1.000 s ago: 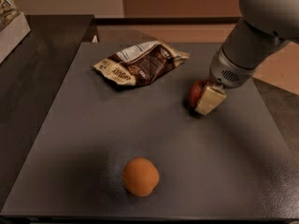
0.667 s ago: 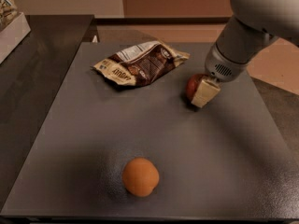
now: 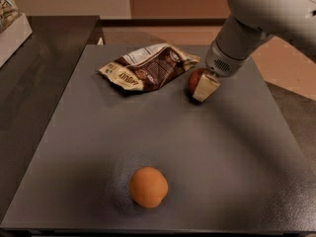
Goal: Move apple near brown chip bag
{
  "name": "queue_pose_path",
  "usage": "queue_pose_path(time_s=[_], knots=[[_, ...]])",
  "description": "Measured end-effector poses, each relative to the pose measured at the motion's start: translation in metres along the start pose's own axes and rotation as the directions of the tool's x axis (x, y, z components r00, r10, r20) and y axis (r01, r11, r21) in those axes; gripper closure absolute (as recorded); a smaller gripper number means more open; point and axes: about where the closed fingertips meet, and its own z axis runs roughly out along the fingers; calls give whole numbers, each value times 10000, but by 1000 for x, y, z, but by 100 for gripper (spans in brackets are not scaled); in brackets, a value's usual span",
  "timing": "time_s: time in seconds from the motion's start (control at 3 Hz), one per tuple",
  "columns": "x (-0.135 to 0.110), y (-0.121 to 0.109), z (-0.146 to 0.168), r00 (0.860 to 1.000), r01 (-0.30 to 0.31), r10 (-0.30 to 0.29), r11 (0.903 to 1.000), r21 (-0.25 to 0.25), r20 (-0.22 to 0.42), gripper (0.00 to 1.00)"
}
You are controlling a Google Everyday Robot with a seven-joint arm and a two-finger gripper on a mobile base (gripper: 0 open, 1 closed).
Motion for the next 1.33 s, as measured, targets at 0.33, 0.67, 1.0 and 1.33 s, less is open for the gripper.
queue_pose_path(time_s=[0.33, 0.67, 1.0, 1.33], knots=[[-13, -12, 8, 9997, -87, 86, 10000, 45, 207, 100], [-24, -18, 18, 9993, -182, 185, 9998, -87, 324, 100], [-34, -22, 23, 9990, -176, 186, 9995, -248, 417, 83], [-40, -23, 26, 9988, -162, 178, 9992, -359, 445, 59]])
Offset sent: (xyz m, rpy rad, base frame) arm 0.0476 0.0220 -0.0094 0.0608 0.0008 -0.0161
